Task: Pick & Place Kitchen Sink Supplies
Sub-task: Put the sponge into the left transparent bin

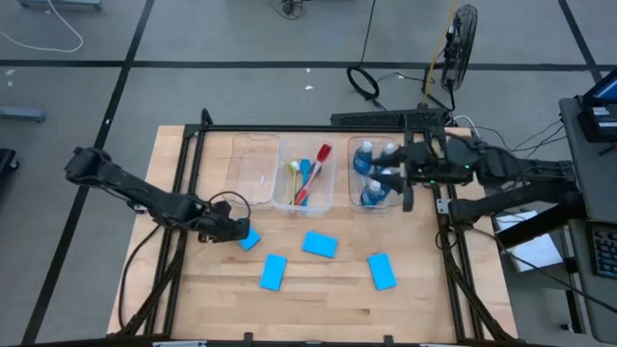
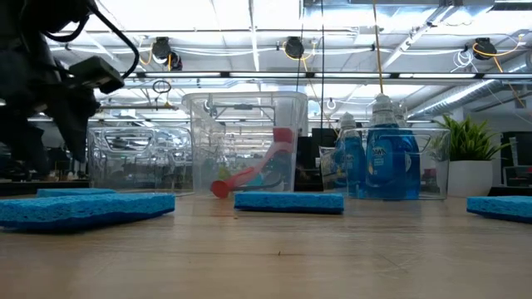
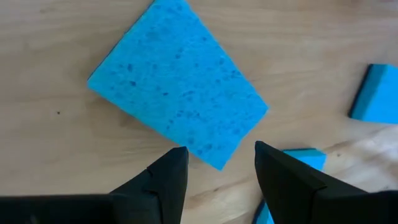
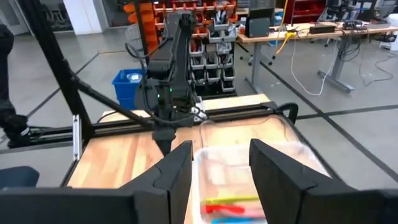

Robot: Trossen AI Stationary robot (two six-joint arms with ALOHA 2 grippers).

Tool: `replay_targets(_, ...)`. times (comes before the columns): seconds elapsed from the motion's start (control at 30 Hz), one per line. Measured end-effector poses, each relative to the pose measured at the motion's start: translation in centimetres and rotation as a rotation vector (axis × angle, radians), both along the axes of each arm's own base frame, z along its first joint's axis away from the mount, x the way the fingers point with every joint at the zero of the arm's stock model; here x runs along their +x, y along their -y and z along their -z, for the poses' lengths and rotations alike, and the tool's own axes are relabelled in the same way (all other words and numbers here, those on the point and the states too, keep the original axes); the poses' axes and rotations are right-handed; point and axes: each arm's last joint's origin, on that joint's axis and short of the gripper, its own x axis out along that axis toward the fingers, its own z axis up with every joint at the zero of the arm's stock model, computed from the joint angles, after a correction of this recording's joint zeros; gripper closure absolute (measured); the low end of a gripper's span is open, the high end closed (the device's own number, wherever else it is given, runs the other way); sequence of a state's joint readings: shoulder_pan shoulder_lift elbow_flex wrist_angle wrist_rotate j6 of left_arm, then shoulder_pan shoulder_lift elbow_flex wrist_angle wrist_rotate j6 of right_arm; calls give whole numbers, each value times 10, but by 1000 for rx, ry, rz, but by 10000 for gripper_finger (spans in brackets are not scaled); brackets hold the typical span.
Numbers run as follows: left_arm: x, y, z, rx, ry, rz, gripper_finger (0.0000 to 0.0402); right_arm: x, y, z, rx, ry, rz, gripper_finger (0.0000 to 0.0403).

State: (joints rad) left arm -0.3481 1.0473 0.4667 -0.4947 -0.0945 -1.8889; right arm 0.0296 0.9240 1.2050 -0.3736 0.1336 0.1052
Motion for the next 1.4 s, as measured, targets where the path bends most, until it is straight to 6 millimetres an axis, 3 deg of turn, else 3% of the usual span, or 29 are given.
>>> replay_targets(0.43, 2, 1, 6, -63, -47, -154, 215, -63, -3, 90, 157, 90, -143, 259)
replay_targets(0.7, 3, -1, 6, -59, -27, -278, 215, -87, -2, 127, 262, 228, -147, 258)
replay_targets(0.93, 1, -1, 8, -101, -55, -354, 215, -93, -2, 141, 307, 256, -150, 261)
replay_targets(1.4, 1, 1, 8, -224, -100, -410, 215, -92, -4, 141, 348, 242, -200, 263)
